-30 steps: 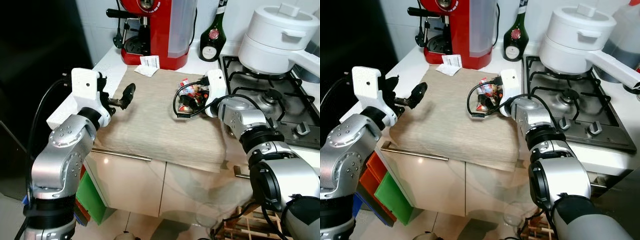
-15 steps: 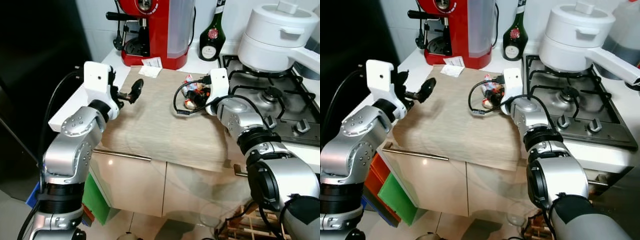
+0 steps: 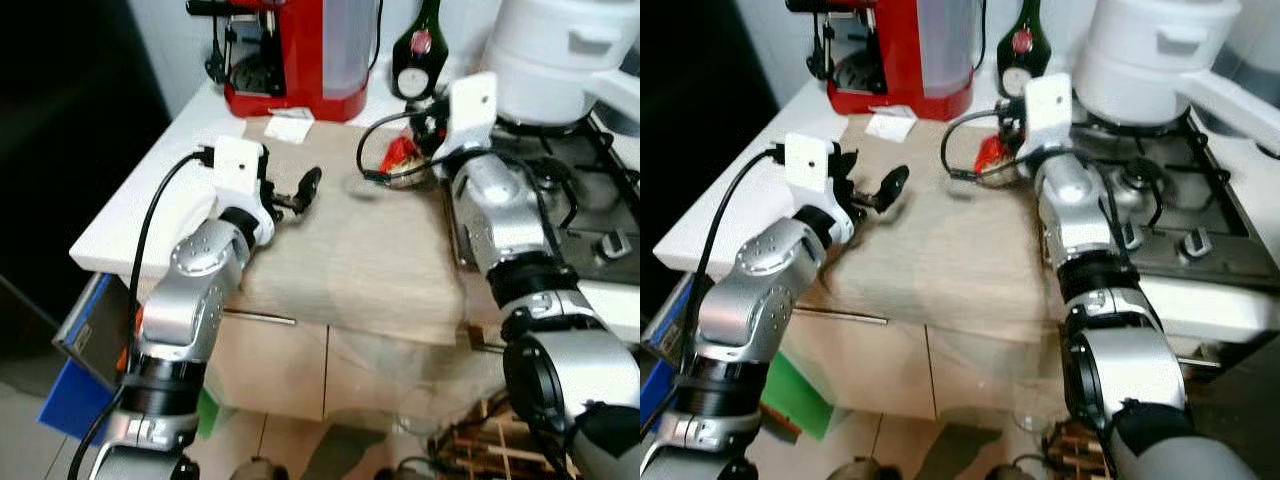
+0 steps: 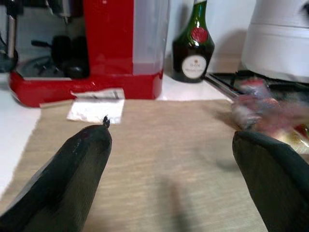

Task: Restocking fridge

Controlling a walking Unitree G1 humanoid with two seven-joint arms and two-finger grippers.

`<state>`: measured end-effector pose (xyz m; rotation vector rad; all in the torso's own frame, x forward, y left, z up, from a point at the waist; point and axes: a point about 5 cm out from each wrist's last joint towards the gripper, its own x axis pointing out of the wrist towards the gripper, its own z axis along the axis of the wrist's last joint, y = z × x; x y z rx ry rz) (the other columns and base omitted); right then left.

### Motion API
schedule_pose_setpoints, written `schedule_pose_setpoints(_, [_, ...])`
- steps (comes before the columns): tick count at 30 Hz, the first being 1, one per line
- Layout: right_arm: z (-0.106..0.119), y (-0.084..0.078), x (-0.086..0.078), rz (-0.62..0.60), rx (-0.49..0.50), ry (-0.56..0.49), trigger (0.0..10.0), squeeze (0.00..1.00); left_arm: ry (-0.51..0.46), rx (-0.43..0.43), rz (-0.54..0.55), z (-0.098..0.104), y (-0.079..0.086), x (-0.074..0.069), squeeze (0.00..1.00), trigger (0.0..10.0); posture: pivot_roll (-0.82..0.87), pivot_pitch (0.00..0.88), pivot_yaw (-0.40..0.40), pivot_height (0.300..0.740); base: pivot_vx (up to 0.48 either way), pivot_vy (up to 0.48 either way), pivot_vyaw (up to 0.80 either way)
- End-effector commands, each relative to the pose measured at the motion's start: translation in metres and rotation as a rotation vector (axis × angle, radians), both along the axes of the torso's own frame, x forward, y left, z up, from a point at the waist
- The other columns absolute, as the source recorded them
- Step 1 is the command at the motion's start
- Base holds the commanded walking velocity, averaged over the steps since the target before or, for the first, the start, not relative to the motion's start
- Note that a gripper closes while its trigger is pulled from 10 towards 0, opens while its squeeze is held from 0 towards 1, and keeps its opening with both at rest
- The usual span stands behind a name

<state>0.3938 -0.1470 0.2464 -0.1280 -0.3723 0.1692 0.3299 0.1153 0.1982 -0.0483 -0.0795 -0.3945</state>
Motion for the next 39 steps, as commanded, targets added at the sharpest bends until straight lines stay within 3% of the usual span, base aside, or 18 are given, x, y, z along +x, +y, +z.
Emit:
schedule_pose_setpoints(1, [0.01,0.0,-0.012,-0.025,0.029,-0.102,0.0,0.0,-0.025,0.018,0.021,0.004,0.002,0.002,0.0,10.0,-0.01,0.0,0.05,0.74,0.0,0.0,0.0])
schedule_pose_setpoints(4, [0.01,0.001,-0.026,-0.052,0.052,-0.155,0.0,0.0,-0.042,0.004,0.043,0.004,0.005,0.001,0.0,10.0,-0.01,0.0,0.049,0.74,0.0,0.0,0.0])
schedule_pose_setpoints(7, [-0.012,0.01,-0.039,-0.057,0.041,-0.118,0.0,0.0,-0.038,-0.012,0.048,0.0,0.006,-0.002,0.0,10.0,-0.01,0.0,0.057,0.74,0.0,0.0,0.0])
schedule_pose_setpoints(8, [-0.021,0.012,-0.04,-0.062,0.038,-0.079,7.9,0.0,-0.033,-0.013,0.046,-0.002,0.005,-0.003,0.0,10.0,-0.01,0.0,0.059,0.74,0.0,0.0,0.0])
schedule_pose_setpoints(9, [-0.026,0.013,-0.04,-0.067,0.038,-0.053,7.9,0.0,-0.03,-0.014,0.045,-0.003,0.004,-0.003,0.0,10.0,-0.01,0.0,0.059,0.74,0.0,0.0,0.0])
schedule_pose_setpoints(10, [-0.027,0.014,-0.038,-0.063,0.034,-0.032,10.0,0.0,-0.033,-0.009,0.037,-0.003,0.003,-0.004,0.0,10.0,-0.01,0.0,0.059,0.74,0.0,0.0,0.0])
schedule_pose_setpoints(12, [-0.025,0.014,-0.038,-0.07,0.021,-0.037,10.0,0.0,-0.041,-0.004,0.027,-0.001,0.002,-0.004,0.0,10.0,-0.01,0.0,0.059,0.74,0.0,0.0,0.0])
schedule_pose_setpoints(13, [-0.023,0.01,-0.036,-0.079,0.023,-0.024,10.0,0.33,-0.043,-0.001,0.027,-0.001,0.002,-0.004,0.0,10.0,-0.01,0.0,0.059,0.74,0.0,0.0,0.0])
schedule_pose_setpoints(15, [-0.022,0.008,-0.035,-0.086,0.027,-0.013,10.0,0.33,-0.046,0.0,0.028,-0.001,0.002,-0.003,0.0,10.0,-0.01,0.0,0.059,0.74,0.0,0.0,0.0])
schedule_pose_setpoints(16, [-0.019,0.003,-0.033,-0.093,0.03,0.009,10.0,1.0,-0.049,0.005,0.032,-0.001,0.003,-0.003,0.0,10.0,0.0,0.0,0.056,0.74,0.0,0.0,0.0])
schedule_pose_setpoints(21, [-0.001,-0.019,-0.019,-0.125,0.039,0.062,10.0,1.0,-0.061,0.011,0.042,0.001,0.005,-0.002,0.0,10.0,0.0,0.0,0.045,0.74,0.0,0.0,0.0])
schedule_pose_setpoints(24, [0.0,-0.02,-0.015,-0.12,0.098,0.095,10.0,1.0,-0.066,0.02,0.041,0.0,0.006,-0.004,0.0,10.0,0.01,0.0,0.038,0.74,0.0,0.0,0.0])
schedule_pose_setpoints(27, [-0.008,-0.018,-0.007,-0.095,0.226,0.201,10.0,1.0,-0.063,0.032,0.047,-0.002,0.008,-0.006,0.0,10.0,0.02,0.0,0.036,0.74,0.0,0.0,0.0])
schedule_pose_setpoints(30, [-0.011,-0.013,-0.005,-0.073,0.25,0.239,10.0,1.0,-0.062,0.038,0.05,-0.002,0.011,-0.009,0.0,10.0,0.05,0.0,0.028,0.74,0.0,0.0,0.0])
schedule_pose_setpoints(34, [-0.011,0.006,0.003,-0.033,0.219,0.302,10.0,1.0,-0.056,0.052,0.067,-0.003,0.017,-0.013,0.0,10.0,0.06,0.0,0.017,0.74,0.0,0.0,0.0])
schedule_pose_setpoints(39, [-0.01,0.012,0.007,-0.026,-0.018,0.325,10.0,1.0,-0.059,0.054,0.078,-0.002,0.019,-0.015,0.0,10.0,0.07,0.0,0.014,0.74,0.0,0.0,0.0])
